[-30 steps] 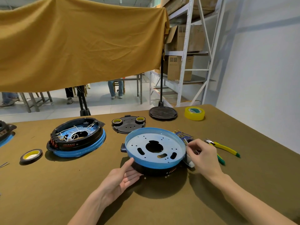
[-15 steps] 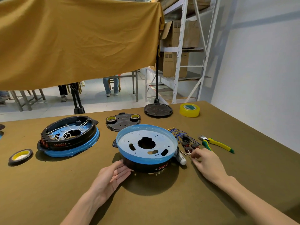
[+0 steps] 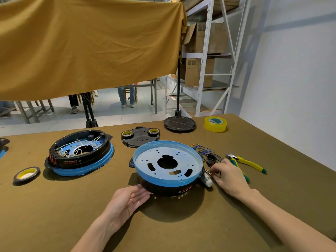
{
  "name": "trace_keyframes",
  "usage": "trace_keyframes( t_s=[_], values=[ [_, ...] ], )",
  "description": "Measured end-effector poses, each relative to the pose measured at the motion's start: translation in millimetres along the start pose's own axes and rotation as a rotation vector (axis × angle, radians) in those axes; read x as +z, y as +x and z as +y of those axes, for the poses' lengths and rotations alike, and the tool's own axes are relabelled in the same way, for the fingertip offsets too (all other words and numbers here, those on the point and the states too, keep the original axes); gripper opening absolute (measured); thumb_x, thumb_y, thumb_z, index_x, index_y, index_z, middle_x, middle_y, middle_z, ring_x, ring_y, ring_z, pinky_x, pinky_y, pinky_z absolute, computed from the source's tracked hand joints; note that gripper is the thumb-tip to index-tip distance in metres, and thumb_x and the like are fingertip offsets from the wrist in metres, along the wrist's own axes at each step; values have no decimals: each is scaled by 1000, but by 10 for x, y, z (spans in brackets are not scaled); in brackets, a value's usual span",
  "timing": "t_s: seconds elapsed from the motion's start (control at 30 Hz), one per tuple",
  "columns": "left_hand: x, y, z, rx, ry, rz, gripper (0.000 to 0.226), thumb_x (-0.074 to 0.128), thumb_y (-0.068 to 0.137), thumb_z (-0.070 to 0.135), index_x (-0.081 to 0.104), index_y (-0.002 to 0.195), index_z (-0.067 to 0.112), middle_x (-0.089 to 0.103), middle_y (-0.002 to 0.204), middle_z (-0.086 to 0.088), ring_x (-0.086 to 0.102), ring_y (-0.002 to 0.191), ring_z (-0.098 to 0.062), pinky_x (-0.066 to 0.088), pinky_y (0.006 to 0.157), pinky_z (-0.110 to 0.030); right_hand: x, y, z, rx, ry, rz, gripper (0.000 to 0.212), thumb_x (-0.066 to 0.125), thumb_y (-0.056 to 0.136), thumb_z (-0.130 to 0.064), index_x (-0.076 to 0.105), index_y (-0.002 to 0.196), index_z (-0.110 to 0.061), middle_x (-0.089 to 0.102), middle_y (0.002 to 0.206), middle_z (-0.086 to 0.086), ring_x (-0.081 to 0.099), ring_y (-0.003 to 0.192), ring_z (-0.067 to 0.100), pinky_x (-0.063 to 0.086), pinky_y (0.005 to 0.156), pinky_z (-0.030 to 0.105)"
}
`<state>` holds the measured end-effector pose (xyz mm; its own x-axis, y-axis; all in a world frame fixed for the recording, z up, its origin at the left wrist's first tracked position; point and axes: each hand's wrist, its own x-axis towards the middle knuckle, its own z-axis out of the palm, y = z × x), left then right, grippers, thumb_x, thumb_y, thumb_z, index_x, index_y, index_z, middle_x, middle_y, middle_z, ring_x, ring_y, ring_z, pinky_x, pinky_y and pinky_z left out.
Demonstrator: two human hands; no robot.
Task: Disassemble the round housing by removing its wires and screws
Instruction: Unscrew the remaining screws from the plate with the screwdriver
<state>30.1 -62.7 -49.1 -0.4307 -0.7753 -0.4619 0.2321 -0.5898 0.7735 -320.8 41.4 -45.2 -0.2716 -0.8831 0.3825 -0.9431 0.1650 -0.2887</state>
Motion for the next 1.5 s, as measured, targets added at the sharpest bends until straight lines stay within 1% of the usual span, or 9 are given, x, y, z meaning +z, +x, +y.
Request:
trace_keyframes(
  t_s=[0.33,0.47,0.57,0.67,0.87,1.1,1.23,1.33,1.5],
  values=[
    [18,-25,25,-5,51,-22,21,48,103,-7,62,114,4,79,99,-23,79,91,-31,66,64,-32,-188,115,-648,-65,355,143,29,61,89,1,62,100,-26,60,99,-13,54,99,1,47,84,21],
    [31,-80,50,4,-1,-4,20,53,102,-2,63,116,7,78,104,-24,80,91,-30,66,62,-31,-294,91,-1061,-250,375,-21,17,50,101,-31,65,110,-29,60,108,-19,52,110,-1,40,96,22],
    [52,-102,32,36,53,-2,20,55,101,-1,63,117,7,78,105,-22,79,94,-29,66,66,-31,-235,-2,-1240,-429,175,-239,47,49,92,-70,57,125,-36,55,121,-20,46,113,-1,35,102,23],
    [67,-110,12,65,96,-1,20,54,102,-2,63,117,7,79,103,-20,79,94,-28,66,68,-30,-127,16,-1323,-571,-71,-197,60,63,84,-66,52,131,-31,54,126,-9,49,115,10,34,105,29],
    [54,-106,1,177,104,44,19,54,103,0,66,113,11,80,102,-16,79,94,-24,66,72,-29,-140,134,-1433,-587,-17,-190,57,71,85,-55,54,132,-27,57,122,-5,52,109,14,46,95,33],
    [-131,-79,45,583,425,313,13,64,99,5,72,105,14,81,88,-7,79,79,-11,63,66,-23,-120,305,-1609,-634,-112,-212,62,71,86,-54,50,137,-27,58,118,-1,55,102,18,49,86,36],
    [-167,-117,48,831,503,320,18,68,96,8,74,103,23,80,89,4,77,79,-10,62,64,-23,32,307,-1603,-611,-153,-239,60,71,87,-53,49,137,-28,55,124,-2,50,109,19,44,96,36],
    [-81,-155,-6,968,625,262,22,73,93,11,78,104,29,76,96,20,72,89,-4,58,70,-17,109,245,-1608,-460,72,-264,55,64,86,-64,57,131,-32,57,123,-12,45,115,8,38,105,33],
    [85,-152,-52,1093,651,156,22,76,89,11,81,106,24,74,97,15,71,95,-9,55,74,-15,106,173,-1807,-226,657,-231,21,66,95,-44,76,107,-29,72,94,-18,64,94,0,46,80,10]
  ],
)
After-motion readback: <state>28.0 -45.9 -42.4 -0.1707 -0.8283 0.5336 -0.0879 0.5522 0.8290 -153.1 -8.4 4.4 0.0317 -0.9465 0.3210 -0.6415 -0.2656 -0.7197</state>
